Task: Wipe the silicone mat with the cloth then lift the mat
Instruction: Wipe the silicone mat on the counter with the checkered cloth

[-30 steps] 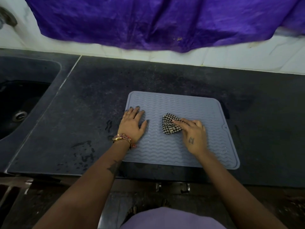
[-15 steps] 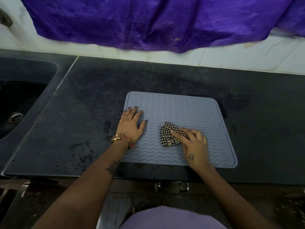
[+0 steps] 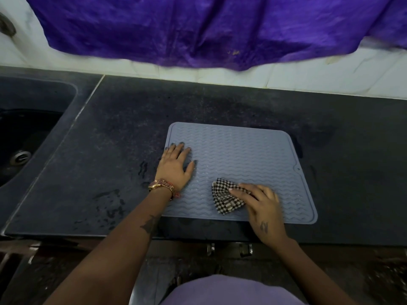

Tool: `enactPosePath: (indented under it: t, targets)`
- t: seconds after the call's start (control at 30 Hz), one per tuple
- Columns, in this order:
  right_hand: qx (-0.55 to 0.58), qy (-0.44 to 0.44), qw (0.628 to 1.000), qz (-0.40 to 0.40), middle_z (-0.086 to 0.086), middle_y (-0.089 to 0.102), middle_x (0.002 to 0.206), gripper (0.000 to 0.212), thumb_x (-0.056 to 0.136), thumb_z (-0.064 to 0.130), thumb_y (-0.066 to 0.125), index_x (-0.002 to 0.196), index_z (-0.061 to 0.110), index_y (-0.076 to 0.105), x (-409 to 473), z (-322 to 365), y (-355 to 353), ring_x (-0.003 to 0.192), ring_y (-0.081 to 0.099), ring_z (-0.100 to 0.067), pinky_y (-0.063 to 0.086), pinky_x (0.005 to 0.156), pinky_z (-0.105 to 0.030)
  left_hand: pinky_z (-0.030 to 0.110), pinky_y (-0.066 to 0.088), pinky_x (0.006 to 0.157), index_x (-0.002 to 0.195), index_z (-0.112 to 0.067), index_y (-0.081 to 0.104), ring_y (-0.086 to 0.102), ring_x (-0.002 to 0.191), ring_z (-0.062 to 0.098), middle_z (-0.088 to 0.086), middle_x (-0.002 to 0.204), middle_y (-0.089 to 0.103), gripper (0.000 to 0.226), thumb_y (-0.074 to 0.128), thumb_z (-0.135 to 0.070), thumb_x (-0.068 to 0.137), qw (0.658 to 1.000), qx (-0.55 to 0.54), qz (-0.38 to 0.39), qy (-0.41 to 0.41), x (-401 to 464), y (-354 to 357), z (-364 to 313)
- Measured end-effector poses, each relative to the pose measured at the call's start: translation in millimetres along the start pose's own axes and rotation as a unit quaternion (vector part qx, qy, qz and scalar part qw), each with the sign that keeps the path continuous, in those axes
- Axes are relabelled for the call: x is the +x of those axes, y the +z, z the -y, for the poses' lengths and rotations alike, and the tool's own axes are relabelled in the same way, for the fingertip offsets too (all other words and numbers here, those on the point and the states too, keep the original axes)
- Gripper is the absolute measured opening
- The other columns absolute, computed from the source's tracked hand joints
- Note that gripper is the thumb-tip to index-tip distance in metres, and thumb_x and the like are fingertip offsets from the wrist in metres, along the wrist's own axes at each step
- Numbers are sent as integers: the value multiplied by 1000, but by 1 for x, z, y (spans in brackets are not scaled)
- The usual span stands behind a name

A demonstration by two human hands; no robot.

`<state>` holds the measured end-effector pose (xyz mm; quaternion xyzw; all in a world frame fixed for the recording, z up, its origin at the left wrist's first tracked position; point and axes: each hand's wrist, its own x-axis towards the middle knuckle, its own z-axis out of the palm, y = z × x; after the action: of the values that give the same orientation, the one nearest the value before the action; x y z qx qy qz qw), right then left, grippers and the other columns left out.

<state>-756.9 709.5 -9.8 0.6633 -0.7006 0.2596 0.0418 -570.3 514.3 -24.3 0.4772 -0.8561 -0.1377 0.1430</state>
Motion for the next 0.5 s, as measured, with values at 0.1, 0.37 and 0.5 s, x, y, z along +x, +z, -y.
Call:
enactPosePath:
  t: [0.1, 0.37, 0.5]
  targets:
    - [-17, -17, 1000, 14, 0, 64, 120, 43, 80, 7, 55, 114, 30, 66, -10, 1, 2, 102, 44, -18, 46, 76, -41, 36, 4, 119, 143, -18, 35, 17, 143, 26, 6, 153, 27, 67, 24, -52, 86, 1000, 1, 3, 0, 0, 1, 0]
    - [-10, -25, 1000, 3, 3, 65, 117, 41, 81, 8, 53, 112, 30, 68, -15, 5, -3, 100, 44, -15, 44, 76, -37, 36, 5, 119, 143, -18, 35, 17, 143, 25, 6, 153, 27, 67, 24, -52, 87, 1000, -2, 2, 0, 0, 1, 0]
    - [-4, -20, 1000, -6, 4, 65, 115, 39, 84, 16, 44, 113, 31, 66, -23, 8, -6, 98, 46, -16, 41, 76, -34, 36, 5, 119, 143, -19, 34, 16, 143, 24, 5, 154, 26, 67, 22, -53, 86, 1000, 3, 3, -2, 0, 1, 0]
